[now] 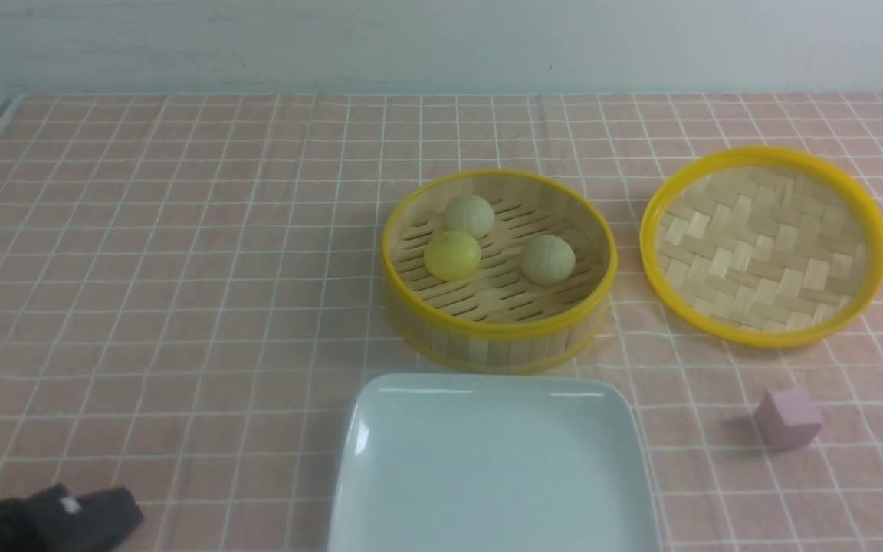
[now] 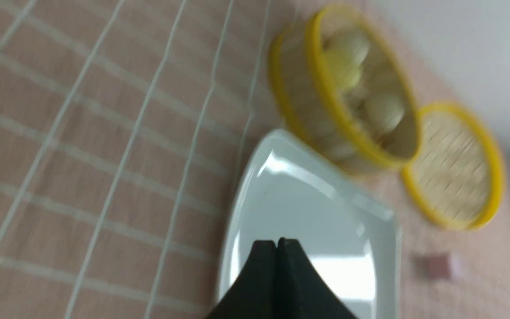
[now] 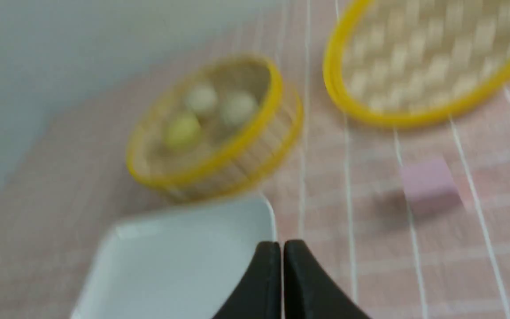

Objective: Put the steamed buns into the plate on the pink tablecloth.
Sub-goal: 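Reach toward a bun in the bamboo steamer with the right gripper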

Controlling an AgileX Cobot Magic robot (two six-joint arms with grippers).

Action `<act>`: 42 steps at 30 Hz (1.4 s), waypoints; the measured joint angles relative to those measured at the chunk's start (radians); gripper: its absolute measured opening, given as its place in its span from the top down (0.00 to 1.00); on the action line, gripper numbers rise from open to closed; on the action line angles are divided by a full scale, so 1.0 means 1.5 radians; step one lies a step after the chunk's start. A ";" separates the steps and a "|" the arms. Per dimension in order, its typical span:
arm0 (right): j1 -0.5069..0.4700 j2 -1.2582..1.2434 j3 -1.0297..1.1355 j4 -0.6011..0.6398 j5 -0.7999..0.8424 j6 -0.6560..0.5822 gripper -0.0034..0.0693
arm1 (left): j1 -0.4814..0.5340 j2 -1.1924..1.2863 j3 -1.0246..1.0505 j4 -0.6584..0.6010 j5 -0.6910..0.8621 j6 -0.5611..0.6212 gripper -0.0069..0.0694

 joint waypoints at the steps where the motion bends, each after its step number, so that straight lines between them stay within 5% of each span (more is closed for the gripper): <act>1: 0.000 0.086 -0.038 -0.006 0.090 -0.029 0.96 | 0.000 0.062 -0.029 0.003 0.054 0.038 0.91; 3: 0.000 0.148 -0.065 0.000 0.141 -0.058 0.96 | 0.000 0.111 -0.047 0.005 0.093 0.070 0.91; 7: 0.001 0.346 -0.141 0.150 0.237 -0.241 0.94 | 0.000 0.248 -0.114 0.004 0.147 0.190 0.91; 13: 0.067 0.510 -0.240 0.256 0.223 -0.360 0.92 | 0.000 0.314 -0.137 -0.006 0.129 0.236 0.91; 17: 0.122 0.610 -0.342 0.207 0.133 -0.311 0.89 | 0.000 0.324 -0.137 -0.006 0.116 0.238 0.90; 21: 0.180 0.760 -0.506 0.066 0.050 -0.194 0.82 | 0.000 0.325 -0.137 -0.006 0.102 0.238 0.89; 30: 0.205 1.031 -0.807 -0.159 0.001 -0.007 0.52 | 0.000 0.326 -0.137 -0.006 0.086 0.239 0.87; 33: 0.205 1.085 -0.839 -0.175 0.003 -0.002 0.57 | 0.000 0.326 -0.137 -0.006 0.081 0.239 0.87; 39: 0.205 1.102 -0.853 -0.178 0.038 -0.005 0.91 | 0.000 0.326 -0.137 -0.001 0.053 0.239 0.86; 42: 0.205 1.054 -0.851 -0.183 0.087 -0.020 0.94 | 0.000 0.326 -0.137 0.001 0.047 0.239 0.86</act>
